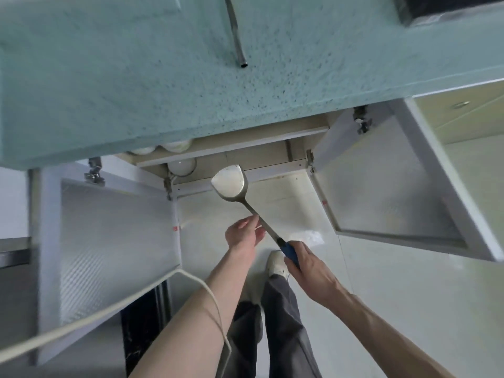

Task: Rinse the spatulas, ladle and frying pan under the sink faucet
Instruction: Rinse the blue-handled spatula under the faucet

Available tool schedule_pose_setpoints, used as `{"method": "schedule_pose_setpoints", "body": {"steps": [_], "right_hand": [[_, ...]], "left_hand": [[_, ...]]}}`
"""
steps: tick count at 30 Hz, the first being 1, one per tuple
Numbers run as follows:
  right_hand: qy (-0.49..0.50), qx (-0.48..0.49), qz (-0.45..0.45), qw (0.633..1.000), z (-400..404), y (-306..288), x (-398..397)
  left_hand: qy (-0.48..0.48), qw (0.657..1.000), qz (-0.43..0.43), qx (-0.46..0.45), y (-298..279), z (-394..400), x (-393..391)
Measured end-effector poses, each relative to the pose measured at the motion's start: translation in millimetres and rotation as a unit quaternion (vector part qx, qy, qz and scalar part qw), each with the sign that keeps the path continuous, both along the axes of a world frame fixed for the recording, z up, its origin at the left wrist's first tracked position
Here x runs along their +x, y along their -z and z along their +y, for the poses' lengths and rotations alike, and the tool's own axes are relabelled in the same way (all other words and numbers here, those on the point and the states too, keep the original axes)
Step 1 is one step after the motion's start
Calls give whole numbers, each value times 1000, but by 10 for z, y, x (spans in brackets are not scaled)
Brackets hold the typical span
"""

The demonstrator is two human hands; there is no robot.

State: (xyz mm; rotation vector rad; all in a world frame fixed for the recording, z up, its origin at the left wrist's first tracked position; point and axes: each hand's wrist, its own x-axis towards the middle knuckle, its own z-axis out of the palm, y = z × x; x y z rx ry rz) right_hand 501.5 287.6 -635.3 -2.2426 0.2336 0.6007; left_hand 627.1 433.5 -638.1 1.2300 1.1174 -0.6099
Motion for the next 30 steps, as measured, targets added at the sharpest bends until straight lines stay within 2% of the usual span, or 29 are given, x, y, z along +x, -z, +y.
{"method": "schedule_pose_setpoints", "body": {"steps": [4,10,15,23,30], "right_hand": [[0,-18,-26,999,-11,-679,-192],[52,-9,-18,998,72,-1789,-433],[160,-4,-34,986,92,-2567,-573],[304,42,-2,952,-335,-3191,-790],[366,68,-35,928,-1170,-3503,-1072]], "left_hand": [[-22,999,-21,-17,-670,67,-182],[-30,998,-37,-45,-1584,168,-453],[-8,997,-59,-55,-2335,100,-594],[25,986,-136,-97,-3003,-518,-693],[64,978,-167,-110,-3361,-1479,-874]]}}
